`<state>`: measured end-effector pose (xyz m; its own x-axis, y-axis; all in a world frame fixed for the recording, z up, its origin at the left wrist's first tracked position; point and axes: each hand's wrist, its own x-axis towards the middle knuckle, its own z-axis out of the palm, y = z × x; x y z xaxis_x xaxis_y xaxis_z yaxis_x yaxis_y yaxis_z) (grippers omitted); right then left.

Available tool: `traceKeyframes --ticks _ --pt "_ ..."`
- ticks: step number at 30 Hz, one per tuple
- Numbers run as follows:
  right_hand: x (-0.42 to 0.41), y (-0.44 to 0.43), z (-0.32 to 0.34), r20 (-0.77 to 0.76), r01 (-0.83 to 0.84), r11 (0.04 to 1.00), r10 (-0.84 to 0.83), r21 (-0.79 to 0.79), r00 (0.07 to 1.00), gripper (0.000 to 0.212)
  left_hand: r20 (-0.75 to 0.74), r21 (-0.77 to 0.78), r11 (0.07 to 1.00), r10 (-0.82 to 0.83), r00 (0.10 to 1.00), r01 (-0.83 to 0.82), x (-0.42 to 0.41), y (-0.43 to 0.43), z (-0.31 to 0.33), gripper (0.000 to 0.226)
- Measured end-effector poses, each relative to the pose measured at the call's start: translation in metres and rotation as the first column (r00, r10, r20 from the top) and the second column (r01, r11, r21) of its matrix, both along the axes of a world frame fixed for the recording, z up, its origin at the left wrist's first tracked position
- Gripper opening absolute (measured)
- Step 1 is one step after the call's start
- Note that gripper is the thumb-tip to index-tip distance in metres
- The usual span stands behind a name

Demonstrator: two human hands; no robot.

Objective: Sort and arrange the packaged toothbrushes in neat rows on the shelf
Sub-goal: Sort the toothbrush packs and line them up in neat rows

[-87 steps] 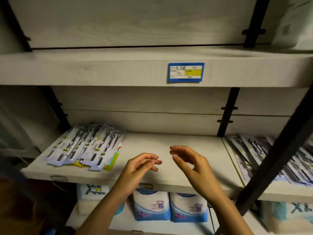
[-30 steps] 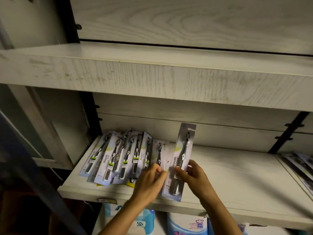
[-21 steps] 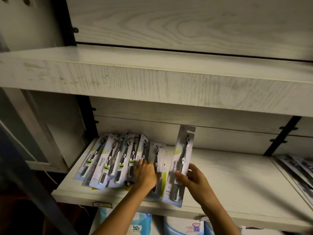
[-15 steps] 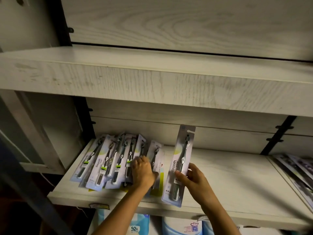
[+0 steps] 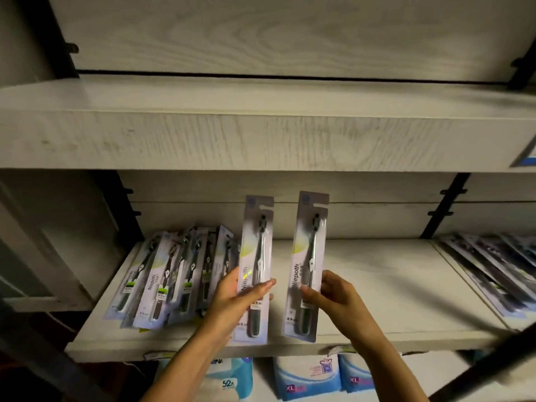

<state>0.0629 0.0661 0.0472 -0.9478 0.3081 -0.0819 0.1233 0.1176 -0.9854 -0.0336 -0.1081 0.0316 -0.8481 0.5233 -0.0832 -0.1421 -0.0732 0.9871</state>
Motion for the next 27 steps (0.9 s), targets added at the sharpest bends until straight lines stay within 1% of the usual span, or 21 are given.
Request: traceKeyframes --ticks 1,3,5,8,13,16,18,21,23,27 --pt "0.005 0.002 0.001 -0.013 0.015 1.000 -0.015 -0.005 1.000 0.025 0.025 0.037 0.999 -0.008 1.000 0.007 0.004 0.003 0.004 0.037" --pt "0.016 0.007 0.002 -0.037 0.044 0.999 -0.044 -0.007 0.998 0.024 0.025 0.050 0.997 -0.053 0.998 0.051 0.015 0.011 0.007 0.036" --pt "0.032 0.017 0.003 -0.054 0.068 0.998 -0.069 -0.017 0.996 0.023 0.016 0.034 0.995 -0.099 0.995 0.098 0.029 0.021 0.009 0.040" --pt "0.058 0.036 0.007 -0.068 0.071 0.997 -0.071 -0.001 0.995 0.023 0.016 0.029 0.994 -0.104 0.994 0.103 0.051 0.040 0.009 0.043" --pt "0.101 0.087 0.007 -0.092 0.077 0.996 -0.073 0.039 0.993 0.030 -0.034 0.053 0.997 -0.062 0.997 0.064 0.093 0.091 0.010 0.037" --pt "0.134 0.129 0.006 -0.076 0.027 0.998 -0.023 0.055 0.997 0.039 -0.086 0.068 0.998 -0.009 0.996 0.015 0.127 0.133 0.008 0.033" --pt "0.158 0.163 0.006 -0.059 -0.018 0.998 0.022 0.061 0.998 0.042 -0.083 0.104 0.994 0.039 0.996 -0.031 0.155 0.165 0.006 0.031" --pt "0.192 0.203 0.012 -0.043 -0.045 0.995 0.049 0.089 0.998 0.042 -0.064 0.142 0.987 0.080 0.995 -0.070 0.193 0.208 0.010 0.030" --pt "0.213 0.225 0.019 -0.064 -0.032 0.997 0.037 0.077 0.997 0.039 -0.060 0.153 0.986 0.077 0.995 -0.067 0.215 0.231 0.016 0.030" --pt "0.245 0.260 0.030 -0.090 -0.059 0.995 0.066 0.080 0.994 0.037 -0.054 0.142 0.989 0.051 0.997 -0.043 0.246 0.265 0.025 0.034"
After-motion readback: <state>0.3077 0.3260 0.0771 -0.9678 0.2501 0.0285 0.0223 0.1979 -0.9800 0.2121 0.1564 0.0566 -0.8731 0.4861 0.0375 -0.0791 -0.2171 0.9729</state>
